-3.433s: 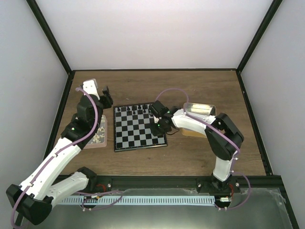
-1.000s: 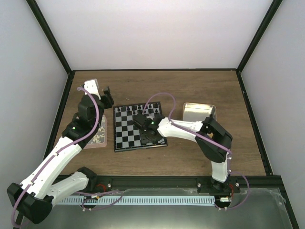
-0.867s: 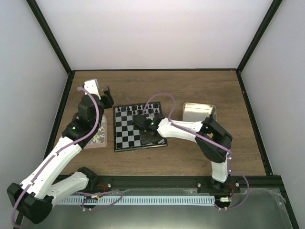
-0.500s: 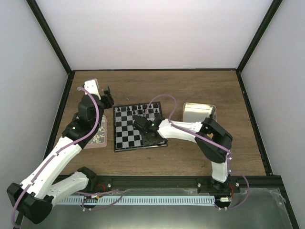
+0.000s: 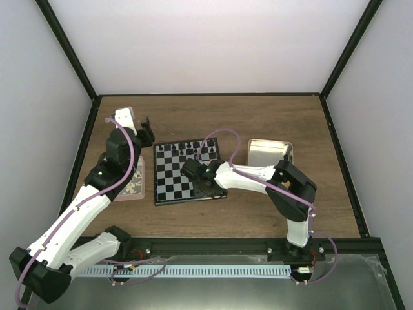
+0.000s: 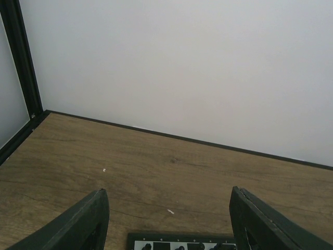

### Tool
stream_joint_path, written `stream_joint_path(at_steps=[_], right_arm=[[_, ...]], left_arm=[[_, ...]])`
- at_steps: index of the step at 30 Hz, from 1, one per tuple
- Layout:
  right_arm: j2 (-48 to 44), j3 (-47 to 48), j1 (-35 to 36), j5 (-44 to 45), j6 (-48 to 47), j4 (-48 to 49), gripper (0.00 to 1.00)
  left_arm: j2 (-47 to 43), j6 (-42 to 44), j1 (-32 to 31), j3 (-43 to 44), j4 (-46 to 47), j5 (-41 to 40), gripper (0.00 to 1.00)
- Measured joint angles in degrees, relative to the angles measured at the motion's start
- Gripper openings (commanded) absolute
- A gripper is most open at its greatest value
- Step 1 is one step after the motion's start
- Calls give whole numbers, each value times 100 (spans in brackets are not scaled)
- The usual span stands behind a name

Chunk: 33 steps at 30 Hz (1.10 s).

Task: Set up the chess pieces on the board
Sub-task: Pick up the chess piece from the chessboard.

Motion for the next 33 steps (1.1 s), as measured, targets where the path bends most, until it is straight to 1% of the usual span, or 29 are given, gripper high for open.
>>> stream_joint_path(at_steps=[4,8,15,19,22,24,27,30,33], right_arm=[[-20,-22,15,-4,13,-37,20],[-22,-28,20,-4,15,-33,14],[-111,-168,31,87,-50,173,14],[-444,-614,35,332,-437,804,14],[-1078,-1211,-2,437,-957,1600,14],[-1617,-1628,-85,407,-1379,2308,14],[-2251,-2079,-232,293,-1910,3316,15],[-2817,-2476,-317,120,-2490,4325,15],[-3274,-2780,-326,-46,-2955,5056,15]], left_arm=[[0,0,0,0,0,0,66],[0,-2,0,0,0,0,66],[0,-15,0,0,0,42,67],[0,-136,2,0,-13,214,71],[9,-271,2,0,-90,525,76],[33,-341,11,0,-160,817,80],[166,-420,26,50,-315,1545,86],[485,-450,31,350,-636,2627,87],[778,-487,28,695,-835,3711,87]])
